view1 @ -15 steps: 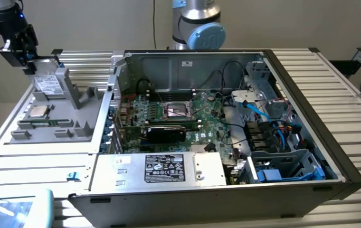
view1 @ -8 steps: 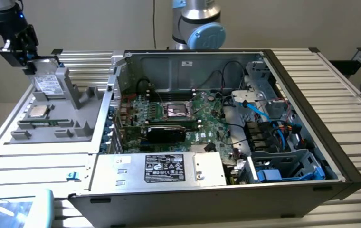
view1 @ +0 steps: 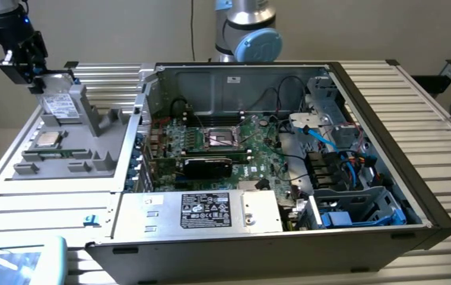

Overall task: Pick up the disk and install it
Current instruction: 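Pick up the disk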

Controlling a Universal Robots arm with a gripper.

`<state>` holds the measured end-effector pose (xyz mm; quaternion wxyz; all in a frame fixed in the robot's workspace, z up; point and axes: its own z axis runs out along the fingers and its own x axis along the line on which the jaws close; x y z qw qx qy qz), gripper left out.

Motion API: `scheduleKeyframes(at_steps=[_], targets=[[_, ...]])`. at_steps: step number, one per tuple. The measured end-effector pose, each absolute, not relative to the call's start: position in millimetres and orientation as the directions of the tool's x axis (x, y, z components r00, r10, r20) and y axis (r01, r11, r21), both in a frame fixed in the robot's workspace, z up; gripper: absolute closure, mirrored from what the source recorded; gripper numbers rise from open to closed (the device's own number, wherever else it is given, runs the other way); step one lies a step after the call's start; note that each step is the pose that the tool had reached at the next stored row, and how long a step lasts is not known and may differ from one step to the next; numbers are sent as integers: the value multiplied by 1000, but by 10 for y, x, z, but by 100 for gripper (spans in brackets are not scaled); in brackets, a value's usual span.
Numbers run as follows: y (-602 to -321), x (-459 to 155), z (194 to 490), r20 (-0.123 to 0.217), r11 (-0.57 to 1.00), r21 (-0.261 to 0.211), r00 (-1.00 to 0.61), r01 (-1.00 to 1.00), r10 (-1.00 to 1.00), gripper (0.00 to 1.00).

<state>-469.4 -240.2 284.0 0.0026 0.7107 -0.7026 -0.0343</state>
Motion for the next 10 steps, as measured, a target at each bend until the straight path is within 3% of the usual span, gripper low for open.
scheduleKeyframes(at_steps=[10], targets=[[-2403,-4691,2826,-45,-16,52,14,-999,-999,40]])
